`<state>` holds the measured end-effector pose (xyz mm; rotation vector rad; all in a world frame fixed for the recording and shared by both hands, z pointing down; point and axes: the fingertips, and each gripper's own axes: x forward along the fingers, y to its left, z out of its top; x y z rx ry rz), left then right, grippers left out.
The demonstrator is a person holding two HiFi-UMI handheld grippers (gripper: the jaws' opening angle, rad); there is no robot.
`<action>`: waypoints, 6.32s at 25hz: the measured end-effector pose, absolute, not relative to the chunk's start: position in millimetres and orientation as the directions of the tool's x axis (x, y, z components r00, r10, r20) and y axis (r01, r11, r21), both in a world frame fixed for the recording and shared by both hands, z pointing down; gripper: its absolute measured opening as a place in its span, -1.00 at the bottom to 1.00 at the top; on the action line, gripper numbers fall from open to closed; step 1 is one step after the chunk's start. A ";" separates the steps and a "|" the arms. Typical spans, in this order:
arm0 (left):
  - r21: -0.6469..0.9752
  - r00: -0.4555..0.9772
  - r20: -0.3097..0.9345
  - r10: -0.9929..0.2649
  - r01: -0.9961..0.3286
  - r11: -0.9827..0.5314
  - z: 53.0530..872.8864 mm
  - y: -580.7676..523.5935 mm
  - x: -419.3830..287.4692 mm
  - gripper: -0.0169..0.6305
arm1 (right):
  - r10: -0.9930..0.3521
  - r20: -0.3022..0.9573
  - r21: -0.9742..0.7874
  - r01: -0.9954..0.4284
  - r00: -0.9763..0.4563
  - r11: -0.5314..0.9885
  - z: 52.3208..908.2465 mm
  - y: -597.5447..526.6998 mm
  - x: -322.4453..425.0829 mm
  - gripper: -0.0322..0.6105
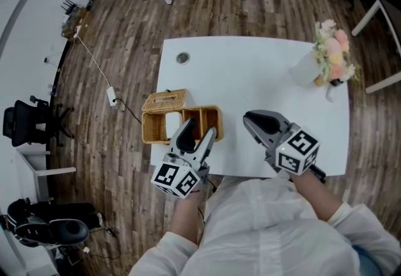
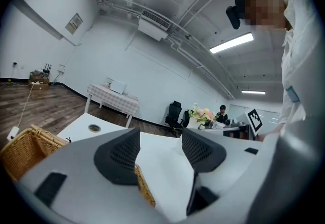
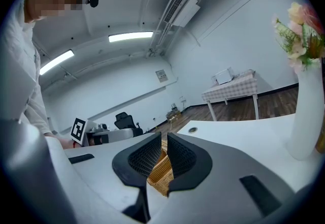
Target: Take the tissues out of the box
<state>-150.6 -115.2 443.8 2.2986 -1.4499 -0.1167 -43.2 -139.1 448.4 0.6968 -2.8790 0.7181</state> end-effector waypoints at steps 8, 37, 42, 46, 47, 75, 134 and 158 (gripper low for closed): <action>0.360 0.386 0.181 -0.905 -0.882 -0.304 449.3 -113.5 -179.7 -0.16 | -0.408 0.204 -0.419 -0.456 -0.890 0.785 450.9 -140.6 -46.5 -0.78; 0.264 0.262 0.291 -0.920 -0.946 -0.187 484.9 -108.6 -239.8 -0.15 | -0.399 0.229 -0.413 -0.459 -0.888 0.786 458.0 -139.3 -56.5 -0.78; 0.252 0.244 0.314 -0.917 -0.953 -0.167 489.6 -108.4 -249.3 -0.11 | -0.402 0.229 -0.409 -0.463 -0.886 0.786 455.7 -139.4 -57.9 -0.78; 0.235 0.228 0.346 -0.910 -0.960 -0.152 494.2 -108.6 -257.1 -0.05 | -0.403 0.228 -0.408 -0.463 -0.886 0.787 453.8 -139.2 -59.8 -0.78; 0.230 0.224 0.353 -0.908 -0.962 -0.148 495.0 -109.0 -258.6 -0.05 | -0.403 0.228 -0.409 -0.462 -0.887 0.787 453.9 -139.1 -59.9 -0.78; 0.158 0.154 0.539 -0.828 -0.984 -0.079 545.7 -115.9 -279.8 0.00 | -0.408 0.238 -0.416 -0.472 -0.881 0.777 457.6 -141.0 -56.0 -0.78; 0.106 0.053 0.753 -0.656 -0.994 0.041 599.3 -121.1 -293.0 -0.02 | -0.420 0.260 -0.438 -0.494 -0.869 0.751 467.5 -150.2 -45.1 -0.78; 0.136 0.078 0.757 -0.649 -0.990 0.040 599.9 -121.4 -289.2 -0.19 | -0.427 0.277 -0.441 -0.508 -0.861 0.740 472.8 -147.4 -39.4 -0.78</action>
